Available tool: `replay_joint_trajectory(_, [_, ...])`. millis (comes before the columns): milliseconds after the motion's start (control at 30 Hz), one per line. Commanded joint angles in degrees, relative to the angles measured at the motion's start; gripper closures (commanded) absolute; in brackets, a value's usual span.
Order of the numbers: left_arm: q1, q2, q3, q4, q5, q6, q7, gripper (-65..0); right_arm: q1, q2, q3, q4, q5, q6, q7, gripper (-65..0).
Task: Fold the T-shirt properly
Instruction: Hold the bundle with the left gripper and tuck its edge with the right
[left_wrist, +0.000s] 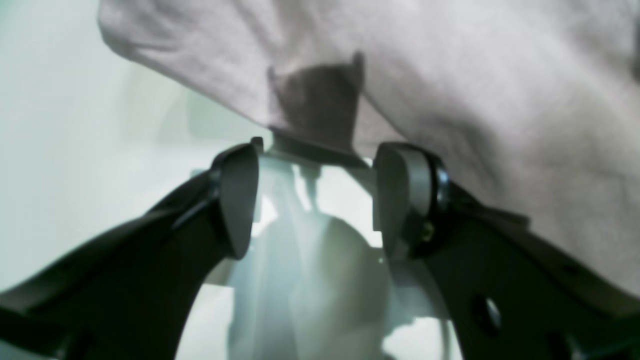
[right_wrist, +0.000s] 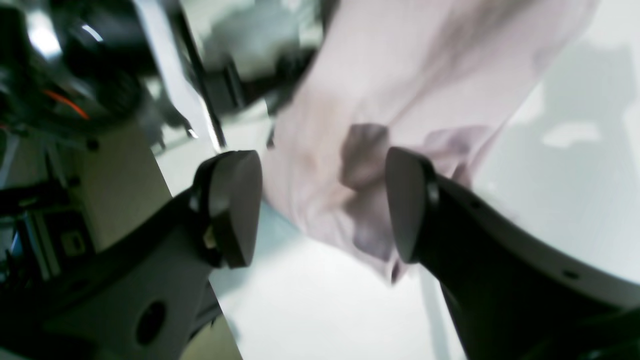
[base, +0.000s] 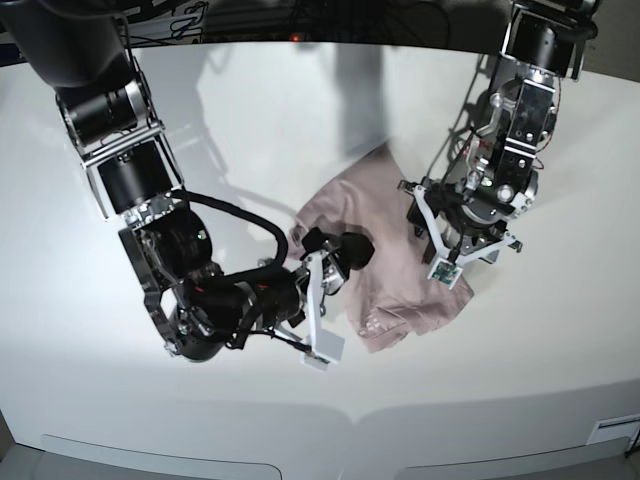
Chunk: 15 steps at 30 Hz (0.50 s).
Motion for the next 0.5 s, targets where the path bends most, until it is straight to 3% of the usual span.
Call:
replay_joint_trajectory(0, [-1.27,-0.22,-0.22,0.79,0.04,0.2,-1.22,-36.9,1.9,0.02,1.9,2.03,2.91,0.28,0.09,-39.2])
replay_joint_trajectory(100, [-1.27,-0.2,-0.22,0.79,0.04,0.2,-1.25,-36.9,1.88,-0.04,6.29,4.07,6.01,0.28,-0.59,-39.2])
replay_joint_trajectory(167, [-1.27,-0.22,-0.22,0.79,0.04,0.2,-1.25,-36.9,1.68,-0.5,7.72,3.8,2.75,0.28,0.26,-39.2])
replay_joint_trajectory(233, [-1.44,-0.2,-0.22,0.79,0.02,0.2,-1.22,-36.9,1.2,-1.03,7.69,2.16,-8.61,0.28,5.07,-39.2])
replay_joint_trajectory(367, [-1.62,-0.2,-0.22,0.79,0.02,0.2,-1.18,-36.9,-0.04,-1.29,7.67,-0.37,-37.07,0.28,25.11,-39.2])
replay_joint_trajectory(467, [-1.6,-0.22,-0.22,0.79,0.02,0.2,-0.61,-36.9,-0.2,-1.22,7.65,-0.35,-44.89,0.28,31.71,-39.0])
